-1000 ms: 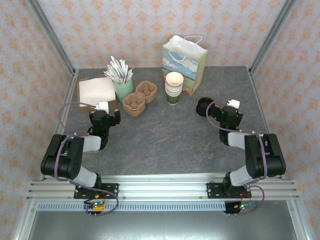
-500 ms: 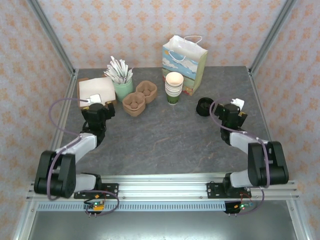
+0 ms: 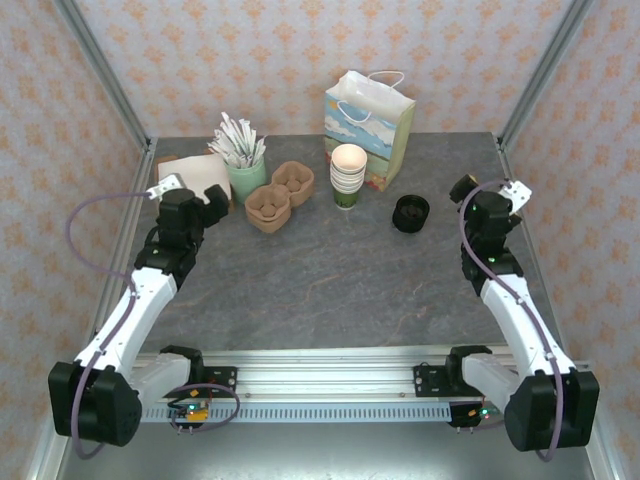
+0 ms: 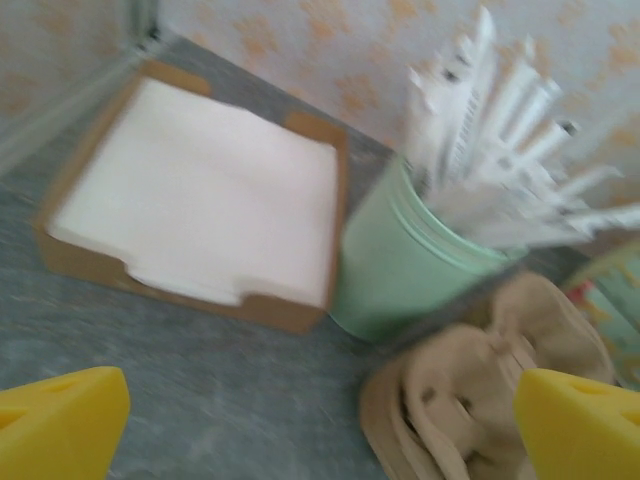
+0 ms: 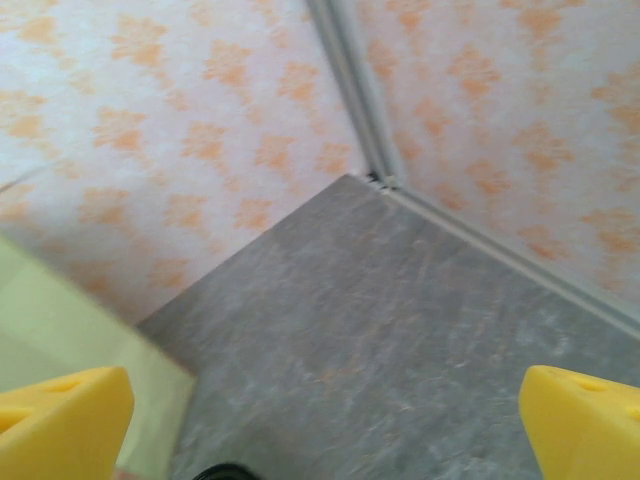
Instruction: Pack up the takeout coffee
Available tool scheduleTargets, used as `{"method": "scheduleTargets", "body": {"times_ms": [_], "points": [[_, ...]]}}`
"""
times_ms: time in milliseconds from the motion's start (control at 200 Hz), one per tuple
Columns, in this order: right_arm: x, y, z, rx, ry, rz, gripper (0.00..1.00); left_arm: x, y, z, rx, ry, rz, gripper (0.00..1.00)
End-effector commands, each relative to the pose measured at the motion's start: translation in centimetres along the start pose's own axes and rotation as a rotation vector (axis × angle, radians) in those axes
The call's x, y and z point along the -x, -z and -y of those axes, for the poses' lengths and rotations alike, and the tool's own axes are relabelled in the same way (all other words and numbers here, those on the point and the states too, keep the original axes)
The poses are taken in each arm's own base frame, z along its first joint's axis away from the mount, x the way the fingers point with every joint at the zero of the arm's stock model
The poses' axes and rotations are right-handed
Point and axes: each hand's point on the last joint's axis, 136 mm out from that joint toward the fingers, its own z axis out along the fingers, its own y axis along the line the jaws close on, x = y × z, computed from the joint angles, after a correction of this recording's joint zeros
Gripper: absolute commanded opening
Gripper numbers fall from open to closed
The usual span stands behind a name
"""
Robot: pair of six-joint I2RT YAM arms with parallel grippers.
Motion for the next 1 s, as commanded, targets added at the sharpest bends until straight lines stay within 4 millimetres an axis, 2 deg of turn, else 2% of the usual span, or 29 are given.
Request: {"method": "scheduleTargets", "body": {"times_ms": [0,275,435,535,631,651,681,771,876,996], "points": [[-1.3,1.2,-3.2,0.151,0.022,-0.125,0.98,-1.7,1.4,3.4,-0.101,-0.054,-0.111,0.97],[-0.8,3.1,-8.8,0.352,0.112,-0.181,0.94,-3.9,3.6,8.9,-0.251,-0.290,-0.217,0.89],[-2.0,4.4,-11.8,0.448,0.202,-0.232,0.93,-5.4,4.2,11.2,-0.308,-0.372,-0.260,0.85],[-2.7,4.3,-13.0,0.450,0.249,-0.288,0.93,-6.2,4.5,12.5,-0.333,-0.409,-0.278,0.84],[-2.9,3.2,-13.6,0.415,0.261,-0.342,0.91,-6.8,4.5,13.4,-0.348,-0.427,-0.285,0.84],[-2.4,3.3,-13.9,0.419,0.260,-0.338,0.90,-6.7,4.5,13.6,-0.352,-0.427,-0.283,0.84],[-3.0,2.6,-14.1,0.406,0.272,-0.364,0.90,-6.8,4.5,13.8,-0.352,-0.430,-0.285,0.84],[-2.9,2.2,-15.3,0.433,0.279,-0.383,0.87,-6.6,4.0,14.1,-0.342,-0.444,-0.285,0.82],[-4.4,3.0,-18.0,0.562,0.287,-0.441,0.85,-6.6,3.4,14.1,-0.312,-0.490,-0.289,0.81],[-7.0,3.7,-20.2,0.618,0.379,-0.496,0.84,-6.9,2.4,14.4,-0.291,-0.515,-0.314,0.78]]}}
